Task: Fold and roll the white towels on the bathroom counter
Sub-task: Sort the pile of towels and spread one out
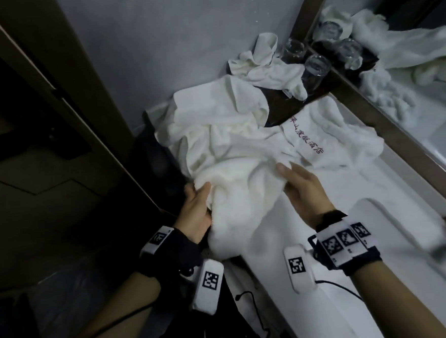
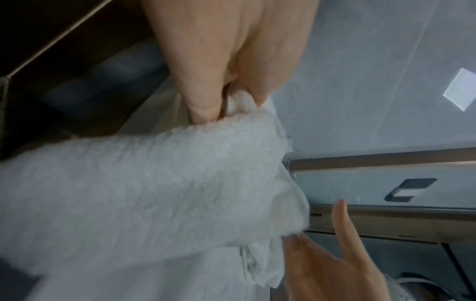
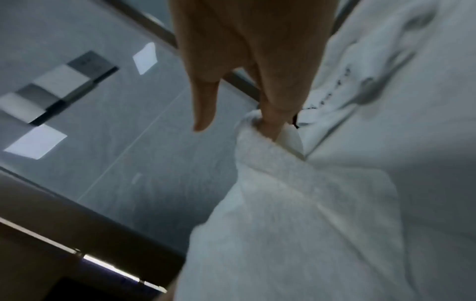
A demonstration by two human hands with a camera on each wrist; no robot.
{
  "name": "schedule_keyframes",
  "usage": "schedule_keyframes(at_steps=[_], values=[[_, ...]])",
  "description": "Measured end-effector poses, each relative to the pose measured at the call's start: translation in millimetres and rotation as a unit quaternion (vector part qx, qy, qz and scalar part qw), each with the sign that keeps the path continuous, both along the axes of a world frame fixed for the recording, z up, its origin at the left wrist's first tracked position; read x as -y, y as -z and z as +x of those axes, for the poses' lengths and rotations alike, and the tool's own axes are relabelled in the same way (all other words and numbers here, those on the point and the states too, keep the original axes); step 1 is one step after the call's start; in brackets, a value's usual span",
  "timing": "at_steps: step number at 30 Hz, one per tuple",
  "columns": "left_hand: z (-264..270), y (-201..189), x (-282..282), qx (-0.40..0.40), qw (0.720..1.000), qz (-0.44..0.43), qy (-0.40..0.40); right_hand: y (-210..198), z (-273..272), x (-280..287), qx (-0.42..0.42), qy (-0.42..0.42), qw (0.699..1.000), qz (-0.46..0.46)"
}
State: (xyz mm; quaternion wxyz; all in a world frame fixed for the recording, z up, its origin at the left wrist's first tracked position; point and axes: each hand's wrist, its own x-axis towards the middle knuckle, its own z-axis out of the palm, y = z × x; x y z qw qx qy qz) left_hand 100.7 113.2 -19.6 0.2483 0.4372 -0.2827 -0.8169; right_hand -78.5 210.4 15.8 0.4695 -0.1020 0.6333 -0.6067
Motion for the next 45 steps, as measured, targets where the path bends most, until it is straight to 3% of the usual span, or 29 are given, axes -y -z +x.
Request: schedule_keyframes(at_steps=[4,8,10,14,19,24,31,35,38,41,45], values=[[-3,-6,-18,-0.042,0.997,0.059,0.021,15,24,-23,-0.111,-0.21,0.969,0.073],[4,-7,-32,-0.038,0.997,0.068,0.028,29,28,-38,-0.16,-0.293,0.923,0.189],[6,-7,-39,-0.015,0.998,0.039,0.056,29,23,-44,-0.181,-0.288,0.914,0.221],[2,-12,-60,-0.044,0.993,0.049,0.1,24,19,-57,-0.187,-0.24,0.934,0.189],[-4,-13,-85,0.069,0.988,-0.051,0.126,11,4,-68,-0.145,-0.212,0.957,0.135],[4,-9,-92,0.087,0.995,-0.027,0.025,7,-17,-93,-0.09,-0.254,0.954,0.136],[9,1,-111,0.191,0.975,-0.109,0.043,18,-15,-105,-0.189,-0.194,0.95,0.154],[23,-2,-110,0.17,0.982,-0.076,-0.032,20,-26,-106,-0.254,-0.131,0.945,0.161],[41,0,-103,0.228,0.968,-0.063,-0.086,22,-38,-108,-0.277,-0.079,0.942,0.17],[62,12,-98,0.264,0.957,-0.039,-0.118,25,-49,-111,-0.188,-0.016,0.966,0.175],[69,20,-107,0.21,0.962,0.028,-0.172,24,-50,-116,-0.046,0.004,0.994,0.102]])
